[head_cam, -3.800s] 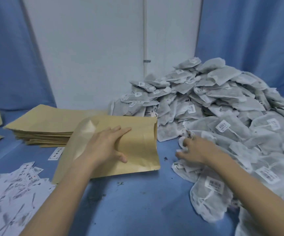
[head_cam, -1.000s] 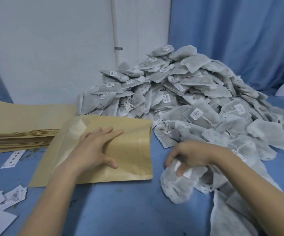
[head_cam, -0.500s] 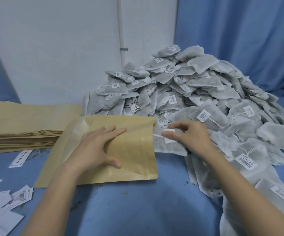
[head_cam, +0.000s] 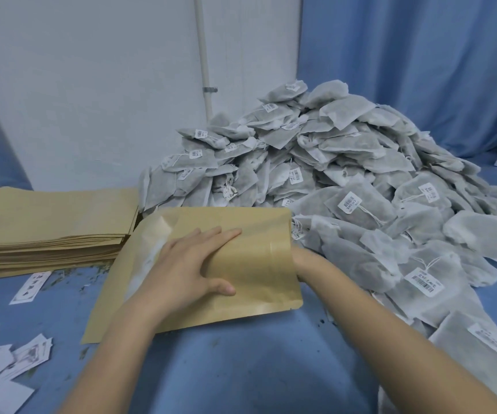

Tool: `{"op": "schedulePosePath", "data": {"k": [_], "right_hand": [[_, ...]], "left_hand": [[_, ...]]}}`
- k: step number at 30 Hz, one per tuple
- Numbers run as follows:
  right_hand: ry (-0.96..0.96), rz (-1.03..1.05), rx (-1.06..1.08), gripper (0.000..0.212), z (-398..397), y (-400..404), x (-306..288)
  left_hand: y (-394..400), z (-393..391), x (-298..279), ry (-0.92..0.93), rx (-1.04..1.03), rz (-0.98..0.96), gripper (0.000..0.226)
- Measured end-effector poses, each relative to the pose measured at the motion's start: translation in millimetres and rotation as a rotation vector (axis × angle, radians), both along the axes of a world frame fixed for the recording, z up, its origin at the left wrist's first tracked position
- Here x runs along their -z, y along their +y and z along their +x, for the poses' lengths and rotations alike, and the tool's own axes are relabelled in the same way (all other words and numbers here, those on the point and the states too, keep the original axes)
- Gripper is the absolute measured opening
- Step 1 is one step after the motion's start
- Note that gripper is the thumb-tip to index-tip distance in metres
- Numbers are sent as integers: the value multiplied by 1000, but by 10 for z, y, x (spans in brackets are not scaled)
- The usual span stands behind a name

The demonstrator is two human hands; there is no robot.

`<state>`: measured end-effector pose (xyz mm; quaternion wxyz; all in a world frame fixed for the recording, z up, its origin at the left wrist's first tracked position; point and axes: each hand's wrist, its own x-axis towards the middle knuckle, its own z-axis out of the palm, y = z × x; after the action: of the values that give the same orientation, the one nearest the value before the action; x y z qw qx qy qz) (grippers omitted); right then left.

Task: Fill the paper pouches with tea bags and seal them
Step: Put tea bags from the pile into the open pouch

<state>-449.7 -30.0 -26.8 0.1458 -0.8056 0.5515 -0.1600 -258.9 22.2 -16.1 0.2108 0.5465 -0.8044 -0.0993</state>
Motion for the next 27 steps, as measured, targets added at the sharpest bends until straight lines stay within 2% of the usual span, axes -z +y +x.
{"op": "schedulePosePath", "data": {"k": [2,4,6,8,9,11,15,17,18,21,22,24,27], "right_hand": [[8,-81,77,14,-121,33,-60],[149,-296,176,11,-342,130,-158],[336,-437,210,24,-568,186,-179],[569,-450,349,36,-739,204,-130],[611,-436,408,35,-765,226,-93],[651,-405,430,29,-761,231,10],[637,-426,291,26,-754,216,85],[491,-469,296,22,-793,229,48],[320,-498,336,21,-823,248,12],[-406,-503,471,31,-867,266,-92],[-586,-468,489,36,-849,254,-93],[-807,-343,506,48,-760,247,-74],[-1066,19,387,54,-575,224,47]], "left_hand": [[0,-42,-6,21,-7,3,92],[-16,-83,-9,0,-37,1,93],[-31,-118,-3,-30,-78,-6,94],[-32,-153,-1,-16,-106,-9,95],[-27,-170,-1,-3,-116,-12,95],[-18,-200,-3,9,-129,-26,94],[5,-223,12,42,-137,-50,92],[7,-213,21,69,-132,-59,92],[4,-204,24,83,-130,-61,92],[-5,-183,33,119,-134,-65,92],[-6,-176,36,128,-136,-62,92],[1,-163,35,150,-131,-52,93],[13,-156,4,213,-119,-41,92]]}}
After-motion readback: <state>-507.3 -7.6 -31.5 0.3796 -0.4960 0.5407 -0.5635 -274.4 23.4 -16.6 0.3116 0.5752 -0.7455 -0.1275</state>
